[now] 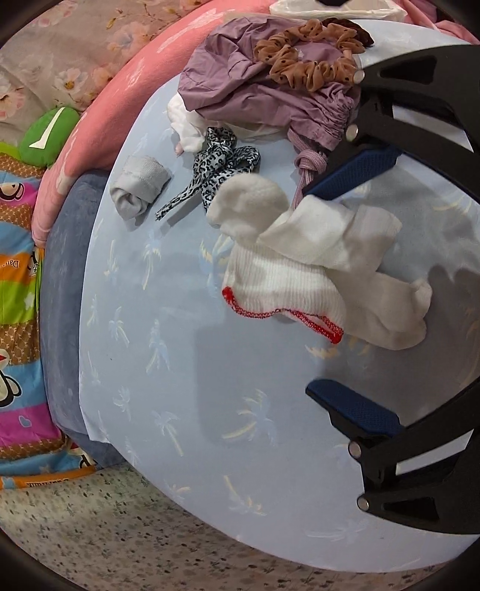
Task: Collect trash
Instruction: 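Reach the left tool to the white sock and close on it, then carry the white sock in the left tool while the right tool grasps the beige scrunchie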
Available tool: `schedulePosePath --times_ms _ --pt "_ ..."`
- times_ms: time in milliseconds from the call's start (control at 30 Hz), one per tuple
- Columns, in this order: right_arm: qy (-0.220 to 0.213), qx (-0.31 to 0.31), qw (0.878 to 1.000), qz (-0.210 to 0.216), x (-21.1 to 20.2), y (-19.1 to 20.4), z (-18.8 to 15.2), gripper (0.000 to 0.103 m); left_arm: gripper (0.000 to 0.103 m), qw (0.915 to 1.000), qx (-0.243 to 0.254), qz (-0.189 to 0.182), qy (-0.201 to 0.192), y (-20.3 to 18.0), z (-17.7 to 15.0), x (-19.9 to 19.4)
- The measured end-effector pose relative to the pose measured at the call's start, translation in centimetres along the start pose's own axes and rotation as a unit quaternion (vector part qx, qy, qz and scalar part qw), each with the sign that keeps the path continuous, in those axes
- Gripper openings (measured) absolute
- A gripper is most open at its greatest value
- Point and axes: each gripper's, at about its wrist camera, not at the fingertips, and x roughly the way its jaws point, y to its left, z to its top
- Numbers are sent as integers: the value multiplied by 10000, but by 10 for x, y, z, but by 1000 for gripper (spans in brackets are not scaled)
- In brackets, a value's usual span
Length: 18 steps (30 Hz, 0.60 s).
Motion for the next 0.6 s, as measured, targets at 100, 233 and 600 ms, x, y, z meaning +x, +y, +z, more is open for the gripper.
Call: schedulePosePath --times_ms 100,233,600 --pt "219 14 9997 89 16 7 -6 57 71 9999 -34 -130 58 1 -2 2" --pt "430 132 9986 270 28 10 -16 28 44 9996 -28 -296 -3 2 -3 -3" --pt "83 217 9994 242 -13 1 -29 8 15 9980 -103 -593 -193 -2 -8 -35"
